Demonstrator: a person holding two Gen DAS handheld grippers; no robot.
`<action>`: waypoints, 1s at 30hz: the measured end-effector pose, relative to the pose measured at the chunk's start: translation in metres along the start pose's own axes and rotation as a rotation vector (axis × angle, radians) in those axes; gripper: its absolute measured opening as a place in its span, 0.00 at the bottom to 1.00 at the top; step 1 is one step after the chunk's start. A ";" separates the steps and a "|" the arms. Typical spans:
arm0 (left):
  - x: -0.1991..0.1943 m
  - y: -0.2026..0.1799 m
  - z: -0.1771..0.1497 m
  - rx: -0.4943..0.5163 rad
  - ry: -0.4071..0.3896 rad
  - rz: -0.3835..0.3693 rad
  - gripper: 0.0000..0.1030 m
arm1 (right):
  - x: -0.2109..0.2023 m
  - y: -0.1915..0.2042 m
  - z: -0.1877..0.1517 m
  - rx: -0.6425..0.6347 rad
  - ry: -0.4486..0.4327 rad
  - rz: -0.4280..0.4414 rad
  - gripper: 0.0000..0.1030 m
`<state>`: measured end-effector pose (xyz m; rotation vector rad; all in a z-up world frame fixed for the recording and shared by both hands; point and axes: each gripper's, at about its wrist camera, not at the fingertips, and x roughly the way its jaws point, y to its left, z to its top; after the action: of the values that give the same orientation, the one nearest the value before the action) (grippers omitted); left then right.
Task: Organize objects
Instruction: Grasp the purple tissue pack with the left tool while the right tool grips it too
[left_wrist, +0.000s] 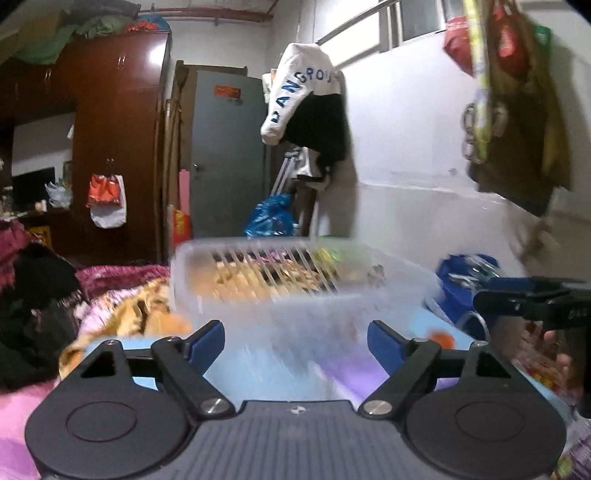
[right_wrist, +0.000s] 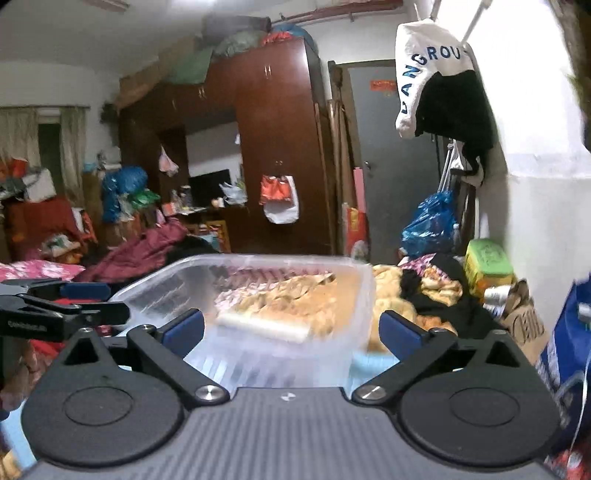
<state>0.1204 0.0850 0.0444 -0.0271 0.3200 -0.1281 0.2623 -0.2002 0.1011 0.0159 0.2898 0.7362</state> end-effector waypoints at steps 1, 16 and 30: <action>-0.007 -0.004 -0.010 0.012 -0.006 -0.004 0.84 | -0.011 0.001 -0.015 -0.003 -0.002 -0.004 1.00; -0.033 -0.021 -0.069 -0.031 -0.055 -0.078 0.84 | -0.051 0.022 -0.064 0.002 -0.057 0.044 1.00; 0.025 -0.024 -0.050 0.058 0.061 -0.156 0.74 | 0.017 0.012 -0.059 -0.028 0.065 0.151 0.69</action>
<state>0.1254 0.0571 -0.0098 0.0095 0.3750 -0.2931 0.2510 -0.1855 0.0419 -0.0130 0.3425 0.8916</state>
